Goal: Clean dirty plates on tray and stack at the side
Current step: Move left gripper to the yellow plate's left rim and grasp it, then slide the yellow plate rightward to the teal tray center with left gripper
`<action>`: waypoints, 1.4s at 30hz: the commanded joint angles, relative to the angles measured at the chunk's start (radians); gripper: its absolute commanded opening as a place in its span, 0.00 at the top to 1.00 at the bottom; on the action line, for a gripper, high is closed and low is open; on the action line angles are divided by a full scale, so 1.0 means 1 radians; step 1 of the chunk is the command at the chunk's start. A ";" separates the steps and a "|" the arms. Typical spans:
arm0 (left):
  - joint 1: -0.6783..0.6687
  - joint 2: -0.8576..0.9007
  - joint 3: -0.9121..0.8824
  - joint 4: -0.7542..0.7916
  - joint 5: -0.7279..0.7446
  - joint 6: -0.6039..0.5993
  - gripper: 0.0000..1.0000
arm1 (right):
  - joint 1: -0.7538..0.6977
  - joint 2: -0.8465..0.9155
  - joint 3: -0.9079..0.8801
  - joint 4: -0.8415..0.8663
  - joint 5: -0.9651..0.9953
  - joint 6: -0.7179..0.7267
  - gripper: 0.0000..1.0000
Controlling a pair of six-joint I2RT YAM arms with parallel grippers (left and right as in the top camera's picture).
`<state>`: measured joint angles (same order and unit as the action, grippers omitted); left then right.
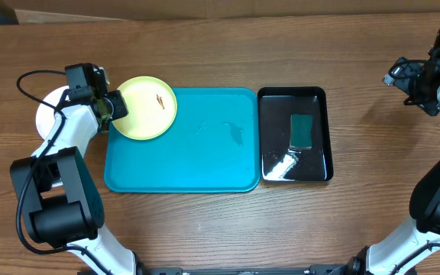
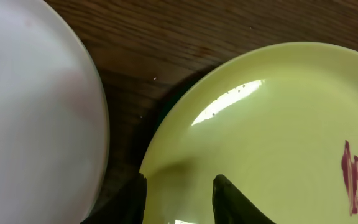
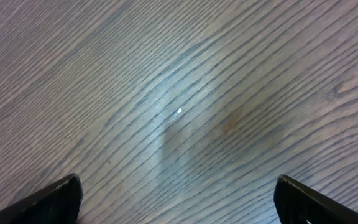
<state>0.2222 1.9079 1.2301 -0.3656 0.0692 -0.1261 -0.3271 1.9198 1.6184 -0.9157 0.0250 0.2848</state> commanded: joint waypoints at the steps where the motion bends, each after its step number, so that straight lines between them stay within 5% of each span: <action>1: -0.003 0.003 -0.012 0.017 -0.029 0.018 0.61 | 0.000 -0.010 0.013 0.006 -0.003 0.004 0.00; 16: 0.000 0.067 -0.012 0.043 -0.052 0.026 0.62 | 0.000 -0.010 0.013 0.006 -0.003 0.004 0.00; 22: 0.000 0.050 0.013 0.016 -0.048 0.026 0.83 | 0.000 -0.010 0.013 0.006 -0.003 0.004 0.00; 26: 0.000 0.005 0.055 -0.064 -0.014 0.025 0.96 | 0.000 -0.010 0.013 0.006 -0.003 0.004 0.00; 42: -0.079 -0.051 0.060 -0.531 0.242 -0.064 0.96 | 0.000 -0.010 0.013 0.006 -0.003 0.004 0.00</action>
<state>0.1761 1.8763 1.2869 -0.8742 0.2474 -0.1619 -0.3271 1.9198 1.6184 -0.9154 0.0250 0.2844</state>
